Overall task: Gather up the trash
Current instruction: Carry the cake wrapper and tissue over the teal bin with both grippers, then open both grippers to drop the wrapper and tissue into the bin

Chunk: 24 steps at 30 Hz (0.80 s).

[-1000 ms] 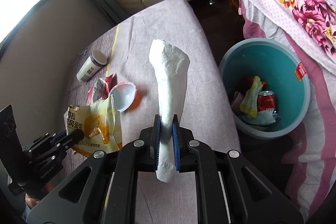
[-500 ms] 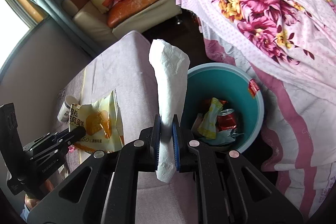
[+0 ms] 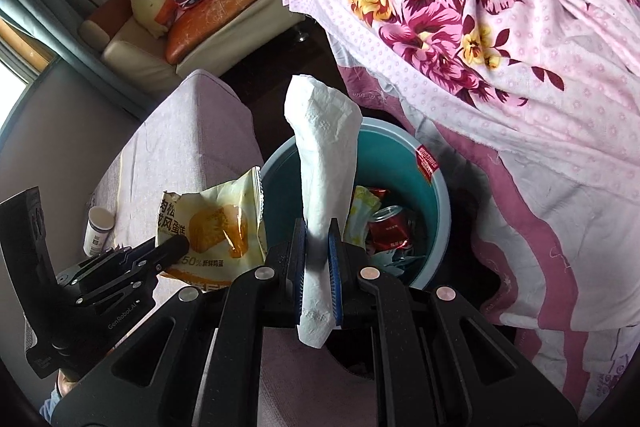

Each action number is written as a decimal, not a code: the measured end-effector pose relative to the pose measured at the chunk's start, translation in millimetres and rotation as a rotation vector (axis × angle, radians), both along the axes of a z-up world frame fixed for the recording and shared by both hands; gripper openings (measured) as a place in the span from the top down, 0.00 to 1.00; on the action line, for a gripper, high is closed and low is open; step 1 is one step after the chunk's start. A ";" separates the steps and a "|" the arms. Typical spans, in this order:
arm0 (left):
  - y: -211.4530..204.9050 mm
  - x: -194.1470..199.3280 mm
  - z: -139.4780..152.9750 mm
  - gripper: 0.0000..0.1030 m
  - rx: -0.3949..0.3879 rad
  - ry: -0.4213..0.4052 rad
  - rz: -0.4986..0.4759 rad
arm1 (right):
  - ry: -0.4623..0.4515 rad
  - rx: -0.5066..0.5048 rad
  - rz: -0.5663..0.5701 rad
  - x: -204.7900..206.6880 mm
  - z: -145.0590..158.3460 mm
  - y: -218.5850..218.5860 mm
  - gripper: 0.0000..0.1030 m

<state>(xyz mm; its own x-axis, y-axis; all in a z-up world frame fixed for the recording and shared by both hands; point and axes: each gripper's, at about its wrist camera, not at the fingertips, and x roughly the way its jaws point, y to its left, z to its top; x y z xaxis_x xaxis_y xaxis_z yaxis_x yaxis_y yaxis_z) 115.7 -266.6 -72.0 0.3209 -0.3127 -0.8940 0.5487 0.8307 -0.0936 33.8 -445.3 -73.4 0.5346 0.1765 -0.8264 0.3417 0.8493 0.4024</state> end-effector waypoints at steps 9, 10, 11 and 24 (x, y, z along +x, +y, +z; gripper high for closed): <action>-17.9 6.7 -13.1 0.78 0.012 0.017 -0.025 | 0.018 -0.006 -0.017 2.6 -5.9 -7.3 0.90; -18.7 6.7 -13.4 0.74 0.013 0.017 -0.028 | 0.019 -0.006 -0.019 3.4 -6.2 -7.6 0.90; -19.5 6.7 -13.2 0.60 0.012 0.015 -0.028 | 0.019 -0.007 -0.020 4.1 -6.2 -8.0 0.90; 2.8 0.5 -4.7 0.13 -0.009 -0.010 0.008 | 0.040 -0.017 -0.006 13.0 -8.1 3.0 0.90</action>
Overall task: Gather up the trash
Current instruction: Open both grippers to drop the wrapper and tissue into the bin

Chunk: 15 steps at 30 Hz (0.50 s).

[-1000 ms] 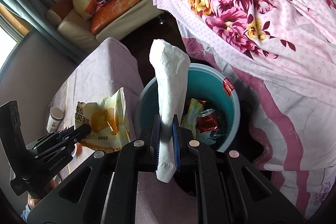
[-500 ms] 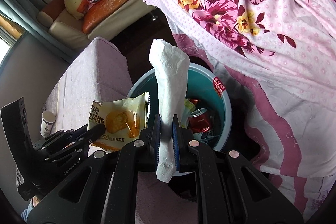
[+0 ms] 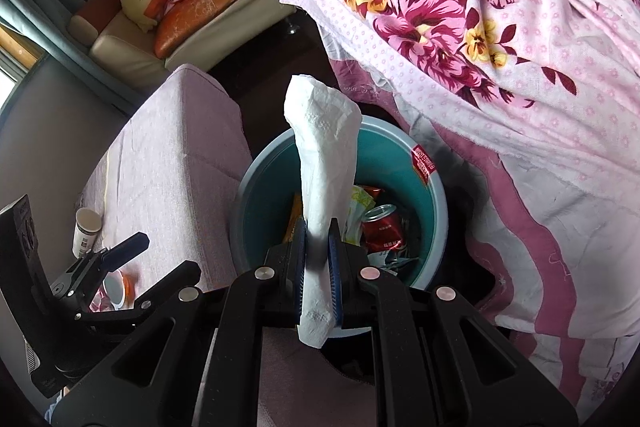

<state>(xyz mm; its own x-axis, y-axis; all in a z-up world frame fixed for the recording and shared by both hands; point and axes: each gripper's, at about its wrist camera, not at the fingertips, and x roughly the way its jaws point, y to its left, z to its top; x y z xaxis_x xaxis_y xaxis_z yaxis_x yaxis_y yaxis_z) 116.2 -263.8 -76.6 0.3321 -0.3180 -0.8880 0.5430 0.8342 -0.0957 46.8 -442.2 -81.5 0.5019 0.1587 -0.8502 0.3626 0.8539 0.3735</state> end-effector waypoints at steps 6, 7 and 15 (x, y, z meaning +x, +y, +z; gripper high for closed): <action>20.9 2.7 0.9 0.10 -0.028 0.033 0.044 | 0.018 -0.009 0.020 7.2 -0.7 11.8 0.87; 24.0 2.2 1.1 0.10 -0.030 0.035 0.047 | 0.022 -0.008 0.024 8.7 -1.4 13.8 0.87; 41.5 2.2 1.0 0.10 -0.041 0.051 0.069 | 0.057 -0.001 0.035 17.4 -7.7 28.0 0.41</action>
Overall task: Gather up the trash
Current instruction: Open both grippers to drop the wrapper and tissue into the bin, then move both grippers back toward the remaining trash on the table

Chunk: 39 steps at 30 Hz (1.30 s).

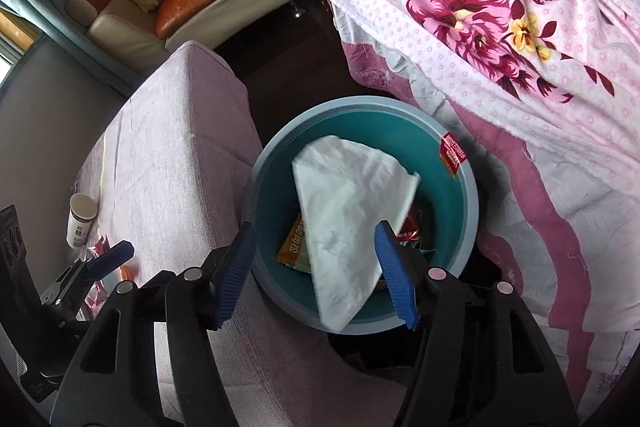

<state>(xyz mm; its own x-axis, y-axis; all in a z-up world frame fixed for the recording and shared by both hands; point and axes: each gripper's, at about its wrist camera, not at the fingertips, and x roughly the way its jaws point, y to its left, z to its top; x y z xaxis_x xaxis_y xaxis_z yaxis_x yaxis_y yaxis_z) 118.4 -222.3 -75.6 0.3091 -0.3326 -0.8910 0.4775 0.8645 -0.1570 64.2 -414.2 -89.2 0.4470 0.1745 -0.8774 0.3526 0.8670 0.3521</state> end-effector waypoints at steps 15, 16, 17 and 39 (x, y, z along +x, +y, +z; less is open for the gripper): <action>41.1 -8.7 11.1 0.10 -0.036 0.011 0.058 | 0.026 0.029 0.000 -4.0 15.2 25.3 0.26; 46.6 -10.2 12.8 0.10 -0.037 0.007 0.066 | 0.023 0.026 0.007 -4.3 17.1 29.3 0.26; 52.6 -11.5 14.3 0.10 -0.039 0.005 0.076 | 0.021 0.023 0.015 -4.3 18.9 34.1 0.26; 238.9 -32.1 42.2 0.09 -0.023 -0.030 0.409 | -0.012 -0.023 0.302 9.4 63.0 190.6 0.26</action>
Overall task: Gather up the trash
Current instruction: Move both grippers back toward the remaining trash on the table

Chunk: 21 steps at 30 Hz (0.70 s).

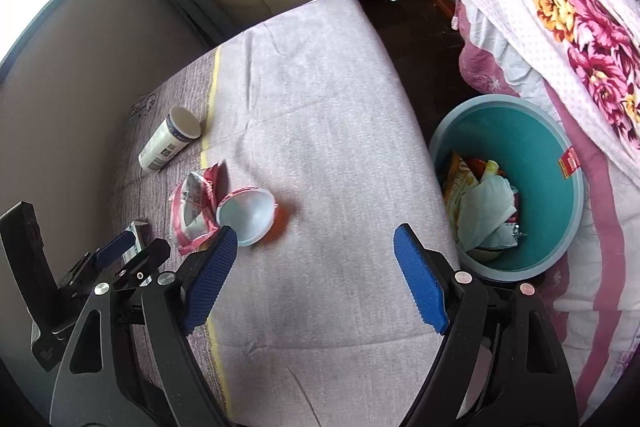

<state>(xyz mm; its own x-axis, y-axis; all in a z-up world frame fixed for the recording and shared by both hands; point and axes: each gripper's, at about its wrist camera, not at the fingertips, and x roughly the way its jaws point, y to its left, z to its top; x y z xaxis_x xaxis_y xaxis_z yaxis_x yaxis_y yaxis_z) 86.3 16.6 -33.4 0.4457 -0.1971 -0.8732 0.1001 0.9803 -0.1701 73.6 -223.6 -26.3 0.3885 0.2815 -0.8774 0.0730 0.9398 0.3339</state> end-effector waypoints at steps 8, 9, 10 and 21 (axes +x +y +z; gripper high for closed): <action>78.8 -15.6 -11.1 0.09 0.016 0.042 0.167 | 0.001 -0.030 0.125 6.3 7.3 60.0 0.25; 88.3 -17.8 -14.4 0.09 0.029 0.054 0.199 | 0.003 -0.033 0.133 7.0 7.1 65.3 0.25; 95.4 -22.3 -17.9 0.09 0.049 0.065 0.233 | 0.005 -0.036 0.141 8.4 7.0 69.9 0.25; 121.1 -24.8 -47.5 0.09 0.050 0.146 0.355 | 0.036 -0.077 0.210 24.3 -0.9 110.0 0.25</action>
